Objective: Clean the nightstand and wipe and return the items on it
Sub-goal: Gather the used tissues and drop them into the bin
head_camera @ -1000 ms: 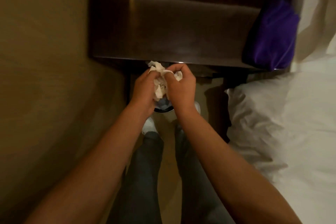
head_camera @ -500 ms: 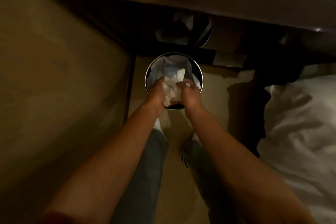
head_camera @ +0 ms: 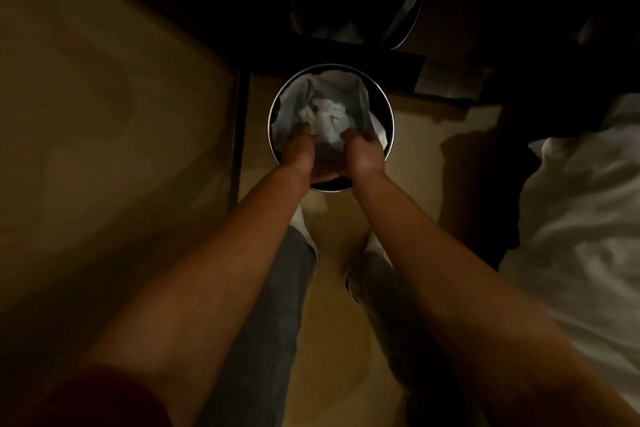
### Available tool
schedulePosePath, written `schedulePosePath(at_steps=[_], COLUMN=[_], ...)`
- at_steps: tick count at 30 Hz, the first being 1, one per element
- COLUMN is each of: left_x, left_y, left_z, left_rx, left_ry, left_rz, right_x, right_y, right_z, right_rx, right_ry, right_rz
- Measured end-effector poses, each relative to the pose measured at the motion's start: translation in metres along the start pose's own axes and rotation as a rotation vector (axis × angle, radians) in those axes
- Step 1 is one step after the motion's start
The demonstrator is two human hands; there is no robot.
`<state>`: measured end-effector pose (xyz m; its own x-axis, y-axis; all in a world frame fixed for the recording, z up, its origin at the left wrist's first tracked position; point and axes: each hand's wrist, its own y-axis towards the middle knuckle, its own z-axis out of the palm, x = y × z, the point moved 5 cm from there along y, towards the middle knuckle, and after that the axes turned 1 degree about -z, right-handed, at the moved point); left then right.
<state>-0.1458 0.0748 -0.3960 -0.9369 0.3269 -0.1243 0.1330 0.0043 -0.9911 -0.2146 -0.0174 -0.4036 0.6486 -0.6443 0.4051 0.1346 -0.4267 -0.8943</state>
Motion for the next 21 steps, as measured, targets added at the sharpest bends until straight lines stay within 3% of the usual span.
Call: schedulePosePath(at_steps=[11, 21], left_x=[-0.027, -0.047], left_y=[-0.037, -0.163], left_z=[0.001, -0.007], left_rx=[-0.055, -0.084], left_ry=[0.18, 0.361], left_rz=[0.16, 0.245], right_x=[0.03, 0.103], right_y=[-0.032, -0.145], right_z=[-0.007, -0.053], right_rx=[0.017, 0.112], right_ry=[0.015, -0.319], right_rz=[0.011, -0.159])
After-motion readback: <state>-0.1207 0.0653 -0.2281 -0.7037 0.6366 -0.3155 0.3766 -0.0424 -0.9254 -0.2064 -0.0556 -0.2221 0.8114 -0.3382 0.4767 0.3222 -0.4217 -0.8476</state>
